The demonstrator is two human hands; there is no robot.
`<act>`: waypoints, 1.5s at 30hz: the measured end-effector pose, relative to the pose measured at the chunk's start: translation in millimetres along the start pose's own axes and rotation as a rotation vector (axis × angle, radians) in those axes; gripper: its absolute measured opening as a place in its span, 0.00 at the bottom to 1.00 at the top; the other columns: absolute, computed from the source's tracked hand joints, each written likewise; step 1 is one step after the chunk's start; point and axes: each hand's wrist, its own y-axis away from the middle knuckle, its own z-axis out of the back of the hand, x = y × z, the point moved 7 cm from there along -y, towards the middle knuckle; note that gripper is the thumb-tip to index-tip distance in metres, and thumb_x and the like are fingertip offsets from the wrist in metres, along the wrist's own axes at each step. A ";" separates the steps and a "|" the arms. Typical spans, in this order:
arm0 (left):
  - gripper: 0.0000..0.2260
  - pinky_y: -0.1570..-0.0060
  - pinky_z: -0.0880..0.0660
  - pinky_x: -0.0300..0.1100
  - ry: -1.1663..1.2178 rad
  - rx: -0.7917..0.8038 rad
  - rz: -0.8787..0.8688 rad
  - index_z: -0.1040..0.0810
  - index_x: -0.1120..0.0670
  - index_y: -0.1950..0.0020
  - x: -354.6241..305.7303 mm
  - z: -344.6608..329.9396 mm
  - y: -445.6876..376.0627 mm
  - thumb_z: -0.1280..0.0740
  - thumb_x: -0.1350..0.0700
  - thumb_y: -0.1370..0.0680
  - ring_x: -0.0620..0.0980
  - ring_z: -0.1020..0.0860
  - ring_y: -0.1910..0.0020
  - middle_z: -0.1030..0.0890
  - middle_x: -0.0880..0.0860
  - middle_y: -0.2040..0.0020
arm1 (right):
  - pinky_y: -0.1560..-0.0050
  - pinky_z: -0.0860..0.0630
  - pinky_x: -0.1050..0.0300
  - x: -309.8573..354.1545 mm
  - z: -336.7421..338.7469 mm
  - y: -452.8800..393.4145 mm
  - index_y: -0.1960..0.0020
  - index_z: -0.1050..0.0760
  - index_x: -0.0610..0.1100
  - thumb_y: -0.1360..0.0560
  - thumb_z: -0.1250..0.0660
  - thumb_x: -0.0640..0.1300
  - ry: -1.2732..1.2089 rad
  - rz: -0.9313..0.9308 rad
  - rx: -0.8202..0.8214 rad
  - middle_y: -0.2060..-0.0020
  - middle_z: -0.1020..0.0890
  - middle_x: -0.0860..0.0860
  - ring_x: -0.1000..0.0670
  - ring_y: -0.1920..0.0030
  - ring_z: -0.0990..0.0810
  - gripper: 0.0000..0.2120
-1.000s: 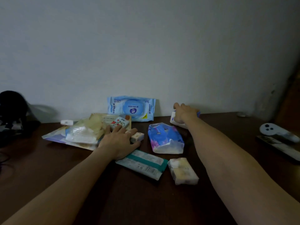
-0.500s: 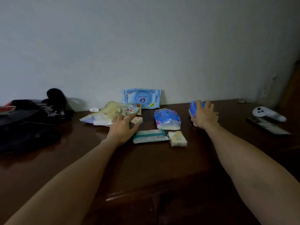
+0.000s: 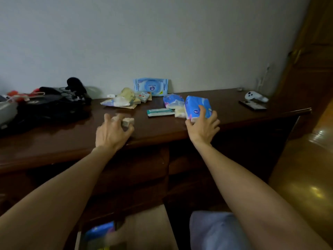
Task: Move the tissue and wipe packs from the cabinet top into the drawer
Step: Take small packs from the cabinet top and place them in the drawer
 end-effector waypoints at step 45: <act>0.24 0.52 0.29 0.46 -0.177 0.506 0.195 0.29 0.50 0.34 253.2 -230.6 429.1 0.40 0.37 0.24 0.52 0.27 0.49 0.29 0.55 0.42 | 0.42 0.29 0.45 -1.7 -400.6 478.1 0.25 0.52 0.67 0.31 0.34 0.59 -0.052 0.726 1.213 0.32 0.39 0.43 0.38 0.35 0.35 0.40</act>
